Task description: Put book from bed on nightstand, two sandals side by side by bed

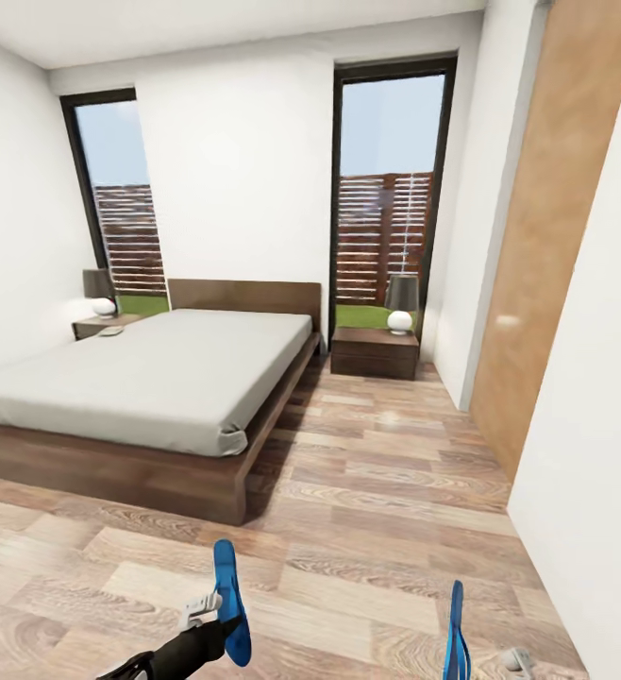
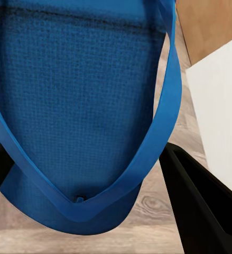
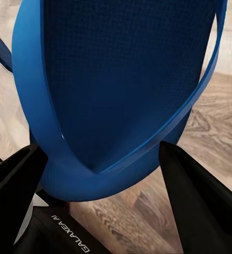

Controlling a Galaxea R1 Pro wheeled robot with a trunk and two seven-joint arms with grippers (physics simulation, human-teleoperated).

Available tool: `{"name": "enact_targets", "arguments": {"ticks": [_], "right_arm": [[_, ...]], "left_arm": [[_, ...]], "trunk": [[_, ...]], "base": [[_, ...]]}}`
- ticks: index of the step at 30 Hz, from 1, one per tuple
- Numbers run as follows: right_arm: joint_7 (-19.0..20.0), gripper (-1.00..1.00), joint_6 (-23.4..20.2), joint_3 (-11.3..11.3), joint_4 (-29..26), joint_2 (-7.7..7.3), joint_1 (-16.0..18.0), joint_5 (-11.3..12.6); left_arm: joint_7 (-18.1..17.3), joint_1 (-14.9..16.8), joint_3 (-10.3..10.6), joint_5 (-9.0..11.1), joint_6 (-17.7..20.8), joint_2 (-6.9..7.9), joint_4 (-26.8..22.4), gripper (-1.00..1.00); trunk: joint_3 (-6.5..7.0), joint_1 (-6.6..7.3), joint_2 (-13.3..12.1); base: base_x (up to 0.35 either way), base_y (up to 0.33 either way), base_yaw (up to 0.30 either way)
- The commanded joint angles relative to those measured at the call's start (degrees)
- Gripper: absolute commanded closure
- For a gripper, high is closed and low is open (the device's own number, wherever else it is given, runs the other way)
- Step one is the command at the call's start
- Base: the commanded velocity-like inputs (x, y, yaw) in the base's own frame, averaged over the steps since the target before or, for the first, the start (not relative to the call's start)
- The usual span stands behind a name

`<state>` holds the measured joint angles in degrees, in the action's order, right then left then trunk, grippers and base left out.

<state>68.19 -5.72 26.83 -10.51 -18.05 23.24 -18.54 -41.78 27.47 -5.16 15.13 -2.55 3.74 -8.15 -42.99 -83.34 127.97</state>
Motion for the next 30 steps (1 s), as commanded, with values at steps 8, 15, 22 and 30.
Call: {"name": "enact_targets", "arguments": {"ticks": [8,15,22,30], "right_arm": [[0.28,1.00,-0.61,0.50,-0.04,0.03,0.05,-0.36],[0.28,1.00,-0.61,0.50,-0.04,0.03,0.05,-0.36],[0.30,1.00,-0.61,0.50,-0.04,0.03,0.05,-0.36],[0.35,1.00,-0.61,0.52,-0.04,0.03,0.05,-0.36]], "left_arm": [[-0.32,0.03,-0.50,-0.46,-0.27,-0.01,0.06,1.00],[-0.32,0.03,-0.48,-0.46,-0.27,0.03,0.06,1.00],[-0.32,0.03,-0.48,-0.46,-0.27,0.01,0.06,1.00],[-0.32,0.03,-0.49,-0.46,-0.27,-0.01,0.06,1.00]], "trunk": [[-0.06,0.01,0.03],[-0.06,0.01,0.03],[-0.06,0.01,0.03],[-0.09,0.01,0.03]], "base": [[0.000,0.000,-0.250],[0.000,0.000,-0.245],[0.000,0.000,-0.188],[0.000,0.000,-0.012]]}}
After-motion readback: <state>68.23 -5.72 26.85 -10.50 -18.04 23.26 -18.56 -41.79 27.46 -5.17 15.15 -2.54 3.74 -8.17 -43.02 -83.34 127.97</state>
